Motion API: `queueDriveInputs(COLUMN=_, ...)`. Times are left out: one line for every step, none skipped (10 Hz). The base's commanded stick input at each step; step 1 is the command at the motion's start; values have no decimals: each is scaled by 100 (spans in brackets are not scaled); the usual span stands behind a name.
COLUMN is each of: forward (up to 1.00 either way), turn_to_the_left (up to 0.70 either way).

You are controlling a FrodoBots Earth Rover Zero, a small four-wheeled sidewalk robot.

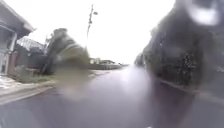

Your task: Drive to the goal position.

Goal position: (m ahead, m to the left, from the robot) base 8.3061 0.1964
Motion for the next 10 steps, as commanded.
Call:
queueDriveInputs(forward=70, turn_to_the_left=-35)
queueDriveInputs(forward=70, turn_to_the_left=-35)
queueDriveInputs(forward=70, turn_to_the_left=-35)
queueDriveInputs(forward=70, turn_to_the_left=-35)
queueDriveInputs(forward=70, turn_to_the_left=-35)
queueDriveInputs(forward=70, turn_to_the_left=-35)
queueDriveInputs(forward=70, turn_to_the_left=-35)
queueDriveInputs(forward=70, turn_to_the_left=-35)
queueDriveInputs(forward=70, turn_to_the_left=-22)
queueDriveInputs(forward=70, turn_to_the_left=0)
